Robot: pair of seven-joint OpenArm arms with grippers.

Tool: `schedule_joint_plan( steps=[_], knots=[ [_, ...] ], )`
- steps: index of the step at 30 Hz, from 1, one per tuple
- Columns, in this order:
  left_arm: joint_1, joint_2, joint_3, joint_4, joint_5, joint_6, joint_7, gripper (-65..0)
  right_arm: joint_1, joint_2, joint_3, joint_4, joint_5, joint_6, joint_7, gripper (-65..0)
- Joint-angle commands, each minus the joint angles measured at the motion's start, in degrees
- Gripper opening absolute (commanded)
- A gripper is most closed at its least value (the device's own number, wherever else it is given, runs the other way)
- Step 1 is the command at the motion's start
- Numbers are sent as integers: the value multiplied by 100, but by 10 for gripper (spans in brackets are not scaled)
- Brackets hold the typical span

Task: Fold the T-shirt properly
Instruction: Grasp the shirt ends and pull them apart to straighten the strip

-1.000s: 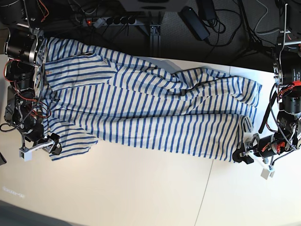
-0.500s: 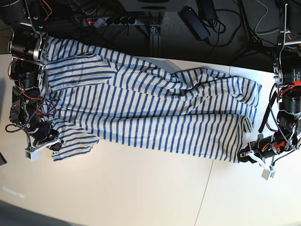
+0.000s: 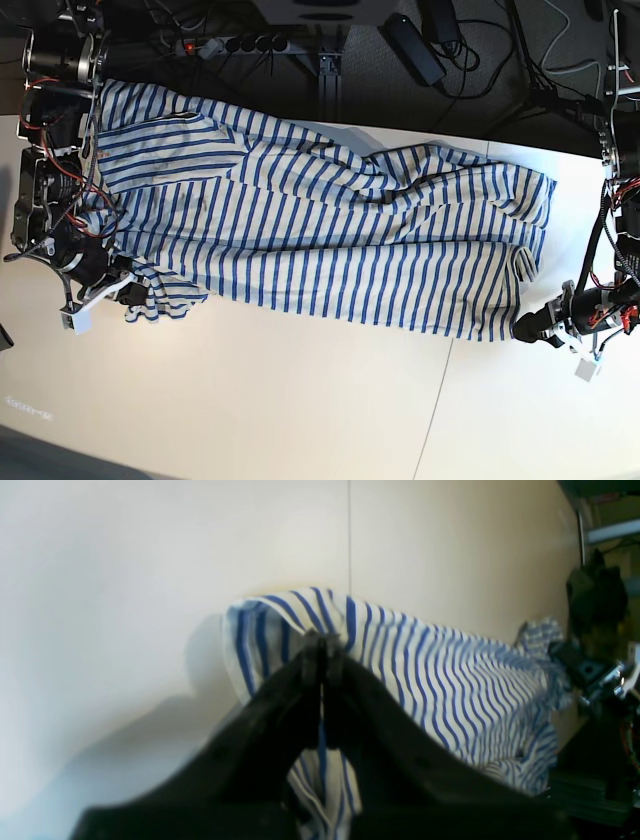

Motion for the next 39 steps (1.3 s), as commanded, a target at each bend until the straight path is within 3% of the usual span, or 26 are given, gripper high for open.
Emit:
schedule_joint_plan(
  steps=[1,6,7,14,21,28,36,37,39],
  knots=[
    [-166,-133,-31,179,-275,-117,160,-650,11,155,26,286,201,457,68,-650],
    [323,-352,-31,920,-1818,-117,1610,-650,-673,308,26,1384,317,455,-142,-650],
    [470,-398,-31,1117,-1955,-117,1610,-650,-813,341,28,1578,365,455,-170,-650],
    [1709,-914,-31,2590,-1955,-117,1610,-650,-1910,588,186,2824,444,455,-188,-650],
    [2393,-1497,-33,3766,-1955,-117,1610,-650,-2879,627,940,3711,568,455,-214,-650],
    [2404,-1908,-33,3866,-1955,-117,1610,-650,-3700,627,1867,4103,918,581,-214,-650],
    [2643,-1937,-31,3866,-1955,-117,1610,-650,-4037,627,2481,4138,1217,603,-444,-650],
    [2699,-1934,-31,3866,-1955,-117,1610,-631,-4063,625,2479,4135,1209,603,-448,-650],
    [2780,-1937,-31,3866,-1955,-117,1610,-511,-4118,627,2479,4135,1207,601,-444,-650]
  ],
)
